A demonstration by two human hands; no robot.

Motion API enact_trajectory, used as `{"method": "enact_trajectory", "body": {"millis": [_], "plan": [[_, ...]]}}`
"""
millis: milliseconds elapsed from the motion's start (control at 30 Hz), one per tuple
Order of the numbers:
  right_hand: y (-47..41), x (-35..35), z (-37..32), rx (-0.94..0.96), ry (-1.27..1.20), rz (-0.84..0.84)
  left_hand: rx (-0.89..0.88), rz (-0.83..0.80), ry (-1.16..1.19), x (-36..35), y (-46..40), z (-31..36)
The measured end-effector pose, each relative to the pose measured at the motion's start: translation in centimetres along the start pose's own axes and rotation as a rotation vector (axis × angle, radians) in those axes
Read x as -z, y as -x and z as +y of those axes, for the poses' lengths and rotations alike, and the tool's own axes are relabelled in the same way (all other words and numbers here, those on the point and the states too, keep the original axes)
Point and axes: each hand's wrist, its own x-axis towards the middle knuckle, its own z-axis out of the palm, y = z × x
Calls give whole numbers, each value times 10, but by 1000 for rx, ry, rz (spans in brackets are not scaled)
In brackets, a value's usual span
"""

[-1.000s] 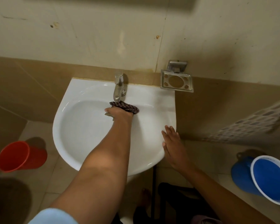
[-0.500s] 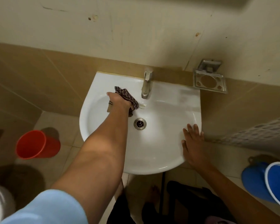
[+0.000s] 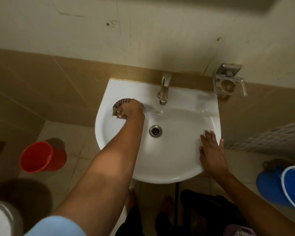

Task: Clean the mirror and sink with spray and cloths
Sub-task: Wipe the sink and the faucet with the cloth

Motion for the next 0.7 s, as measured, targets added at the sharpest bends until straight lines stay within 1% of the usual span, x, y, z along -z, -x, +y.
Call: {"method": "enact_trajectory", "body": {"millis": [67,133,233,267,300,367,467,600,700], "plan": [[1,1,-2,2,-3,-1,-190,3,-321,7,22,-12],[2,1,-4,3,1,-3,-372,-42,-604,19,35,-31],[2,0,-5,-2,22,3,-670,-175,-1067,54,13,-65],[1,0,-5,-2,28,0,-745,-225,-1189,68,3,-71],[1,-1,-5,-1,33,-1,-780,-268,-1272,78,-7,-71],[2,-2,-5,-3,48,0,-835,-326,-1365,87,-19,-67],[3,-2,-4,-4,74,-10,-869,-426,-1460,76,-27,-65],[3,-4,-1,26,108,-4,-768,-538,-1474,43,-19,-85],[3,-7,1,39,123,-2,-751,-583,-1528,16,-5,-99]]}}
